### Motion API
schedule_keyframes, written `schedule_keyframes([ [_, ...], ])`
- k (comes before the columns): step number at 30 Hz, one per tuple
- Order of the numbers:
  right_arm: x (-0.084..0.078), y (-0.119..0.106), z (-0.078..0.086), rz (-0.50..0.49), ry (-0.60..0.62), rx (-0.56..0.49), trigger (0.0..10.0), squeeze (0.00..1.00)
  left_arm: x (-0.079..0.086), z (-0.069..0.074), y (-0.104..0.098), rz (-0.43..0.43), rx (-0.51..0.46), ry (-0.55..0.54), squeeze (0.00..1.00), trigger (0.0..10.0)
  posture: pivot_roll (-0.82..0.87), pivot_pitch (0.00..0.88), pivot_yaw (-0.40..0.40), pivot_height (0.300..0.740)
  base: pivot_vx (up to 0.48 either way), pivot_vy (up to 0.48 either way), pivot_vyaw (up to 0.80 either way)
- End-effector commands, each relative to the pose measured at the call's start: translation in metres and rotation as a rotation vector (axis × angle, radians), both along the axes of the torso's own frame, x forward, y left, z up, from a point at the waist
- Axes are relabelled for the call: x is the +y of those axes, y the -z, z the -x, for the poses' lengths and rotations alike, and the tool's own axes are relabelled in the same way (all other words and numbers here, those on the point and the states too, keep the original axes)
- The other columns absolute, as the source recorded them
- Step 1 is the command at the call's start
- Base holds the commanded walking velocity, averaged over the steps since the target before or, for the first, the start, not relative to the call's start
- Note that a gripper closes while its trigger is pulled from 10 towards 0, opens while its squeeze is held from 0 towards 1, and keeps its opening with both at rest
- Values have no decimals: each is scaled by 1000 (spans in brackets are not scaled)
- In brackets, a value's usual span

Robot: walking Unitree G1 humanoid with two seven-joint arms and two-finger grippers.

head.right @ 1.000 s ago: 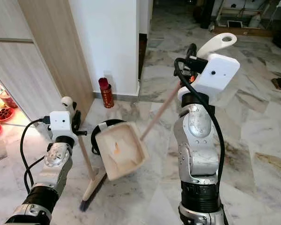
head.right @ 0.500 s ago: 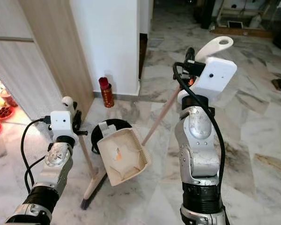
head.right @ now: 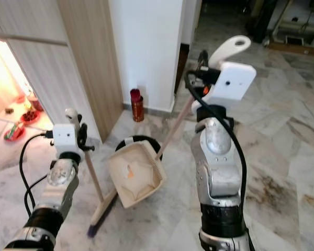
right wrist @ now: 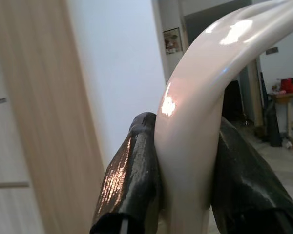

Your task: Sweep floor

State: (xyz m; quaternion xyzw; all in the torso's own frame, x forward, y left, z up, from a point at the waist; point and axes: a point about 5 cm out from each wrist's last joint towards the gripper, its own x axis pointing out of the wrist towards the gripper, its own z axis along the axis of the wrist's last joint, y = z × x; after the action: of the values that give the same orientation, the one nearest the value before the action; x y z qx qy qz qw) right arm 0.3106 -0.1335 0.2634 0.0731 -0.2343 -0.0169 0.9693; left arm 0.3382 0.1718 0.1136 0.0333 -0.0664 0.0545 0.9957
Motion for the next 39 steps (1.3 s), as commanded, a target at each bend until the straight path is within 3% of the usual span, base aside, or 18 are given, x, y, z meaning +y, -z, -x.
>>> schedule_keyframes([
  [1,-1,-14,4,-3,6,-71,10000,0,-5,-3,-6,-5,-25,13,0,10000,-22,18,6,740,307,0,669],
  [16,5,-22,7,4,-41,-123,10000,0,-4,-2,-6,-1,-26,5,0,10000,-20,20,-1,740,307,0,239],
  [39,11,-27,11,3,-88,-169,10000,0,-3,-2,-5,2,-29,-2,0,10000,-24,22,-6,740,309,0,0],
])
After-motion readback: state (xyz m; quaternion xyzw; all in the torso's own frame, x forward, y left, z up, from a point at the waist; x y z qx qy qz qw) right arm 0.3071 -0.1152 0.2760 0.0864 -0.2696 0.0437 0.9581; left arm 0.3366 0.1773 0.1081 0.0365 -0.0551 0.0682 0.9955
